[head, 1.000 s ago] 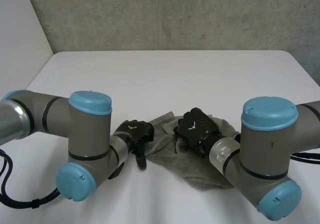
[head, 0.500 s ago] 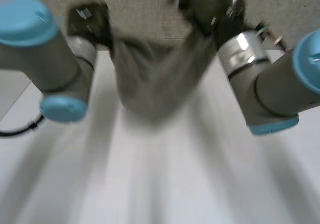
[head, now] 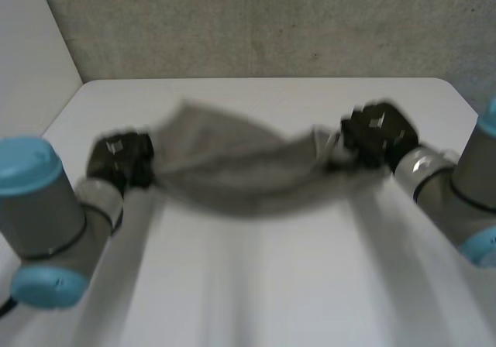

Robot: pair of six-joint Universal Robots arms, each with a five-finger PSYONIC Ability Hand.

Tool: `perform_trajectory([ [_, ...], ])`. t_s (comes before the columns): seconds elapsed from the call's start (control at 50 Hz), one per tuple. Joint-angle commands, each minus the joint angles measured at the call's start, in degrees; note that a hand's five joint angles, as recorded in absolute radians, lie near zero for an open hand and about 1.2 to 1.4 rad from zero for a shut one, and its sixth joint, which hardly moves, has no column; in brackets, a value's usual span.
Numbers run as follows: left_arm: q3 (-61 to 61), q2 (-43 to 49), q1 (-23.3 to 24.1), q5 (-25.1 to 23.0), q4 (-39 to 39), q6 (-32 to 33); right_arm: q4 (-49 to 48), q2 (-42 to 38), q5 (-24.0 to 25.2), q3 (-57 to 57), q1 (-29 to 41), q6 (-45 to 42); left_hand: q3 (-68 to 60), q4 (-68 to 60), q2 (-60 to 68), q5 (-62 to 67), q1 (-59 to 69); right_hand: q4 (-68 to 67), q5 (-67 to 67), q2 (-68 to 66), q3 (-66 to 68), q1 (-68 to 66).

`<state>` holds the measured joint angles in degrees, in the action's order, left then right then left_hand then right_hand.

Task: Fold the towel.

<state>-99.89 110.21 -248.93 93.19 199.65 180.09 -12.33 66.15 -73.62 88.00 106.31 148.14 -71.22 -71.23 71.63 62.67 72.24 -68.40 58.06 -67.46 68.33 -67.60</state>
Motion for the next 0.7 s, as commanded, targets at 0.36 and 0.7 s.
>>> perform_trajectory([
  [0.36, -10.33, -4.30, -2.27, -7.94, -6.20, 0.26, 13.74, 5.74, 1.11, 4.38, -4.36, -4.72, 28.35, 28.37, -28.76, -29.80, -29.37, 58.40, -58.06, 57.46, -58.33, 57.60],
  [0.7, -11.47, -4.30, -2.09, -7.32, -6.20, 0.26, 12.08, 7.42, -6.27, 3.06, 2.04, 16.74, 21.49, 21.50, -21.90, -22.93, -22.51, 54.46, -54.13, 53.53, -54.39, 53.67],
])
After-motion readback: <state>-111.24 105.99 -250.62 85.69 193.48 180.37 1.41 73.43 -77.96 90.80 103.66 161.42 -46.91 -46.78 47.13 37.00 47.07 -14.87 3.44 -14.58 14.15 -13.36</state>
